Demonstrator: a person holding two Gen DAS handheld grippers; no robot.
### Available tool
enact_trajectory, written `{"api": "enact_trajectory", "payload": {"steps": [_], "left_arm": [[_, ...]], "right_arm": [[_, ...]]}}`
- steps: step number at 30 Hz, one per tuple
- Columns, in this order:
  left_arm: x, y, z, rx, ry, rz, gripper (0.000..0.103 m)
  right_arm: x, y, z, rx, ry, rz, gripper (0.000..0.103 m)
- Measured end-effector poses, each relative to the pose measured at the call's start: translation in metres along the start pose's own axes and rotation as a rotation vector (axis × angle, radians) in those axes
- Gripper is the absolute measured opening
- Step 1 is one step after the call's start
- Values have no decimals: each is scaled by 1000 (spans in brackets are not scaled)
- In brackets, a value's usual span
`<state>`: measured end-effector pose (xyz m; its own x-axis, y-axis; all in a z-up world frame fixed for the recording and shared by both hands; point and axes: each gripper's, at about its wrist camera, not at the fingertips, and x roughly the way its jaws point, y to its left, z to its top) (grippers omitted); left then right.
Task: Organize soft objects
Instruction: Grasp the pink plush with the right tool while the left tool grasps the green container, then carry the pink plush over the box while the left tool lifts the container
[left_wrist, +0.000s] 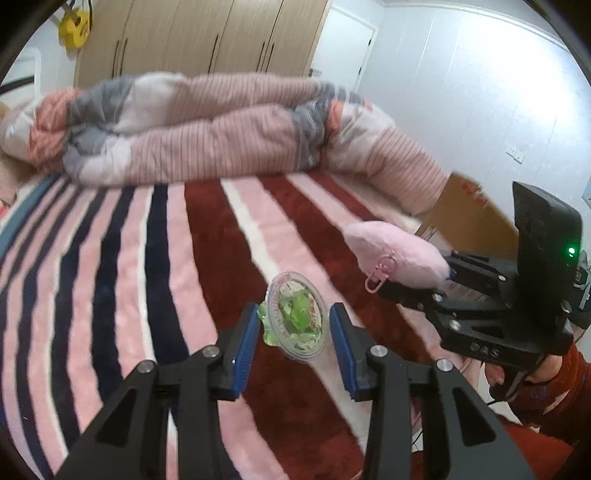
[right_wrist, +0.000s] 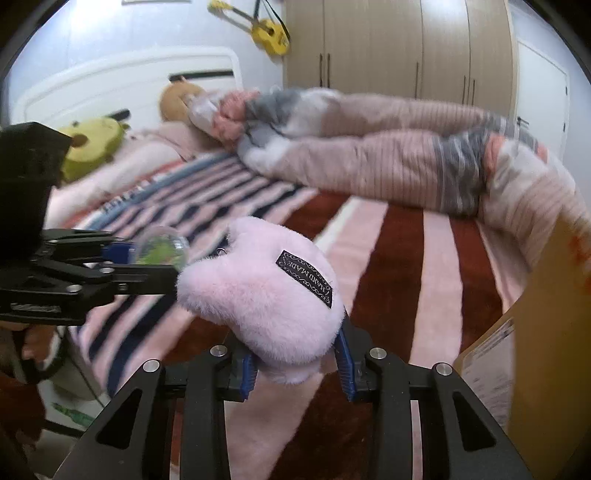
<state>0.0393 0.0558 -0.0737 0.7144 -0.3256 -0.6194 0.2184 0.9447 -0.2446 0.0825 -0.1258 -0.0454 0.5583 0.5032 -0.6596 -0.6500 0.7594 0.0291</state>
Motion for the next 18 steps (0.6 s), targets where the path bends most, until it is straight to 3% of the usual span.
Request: {"api": "enact_trajectory", "payload": {"steps": [6,8,9,13,15,17,18], "left_arm": [[-37,-40,35,59,-78,-9,35],[-45,-59,48,84,-101,-29,25],[-48,-70,56,100,-107,-46,25],[-48,-115,85,159,-142,-104,23],[-42,-135,96,181,-143,-124,11],[-30,-154,105,208,-140,-154,10],[-19,-161,106,221,-119,-132,11]], "right_arm": [[-64,-11,26,9,-90,9,31],[-90,-22,32,17,-126,-5,31],[-99,-27,33,21,-139,-13,31],[-140,-59,32,61,-186,-56,31],[-153,-77,28,81,-191,-88,31],[-161,-94,21,102,-191,-123,31],[-161,-103,16,121,-175,-126,31]]}}
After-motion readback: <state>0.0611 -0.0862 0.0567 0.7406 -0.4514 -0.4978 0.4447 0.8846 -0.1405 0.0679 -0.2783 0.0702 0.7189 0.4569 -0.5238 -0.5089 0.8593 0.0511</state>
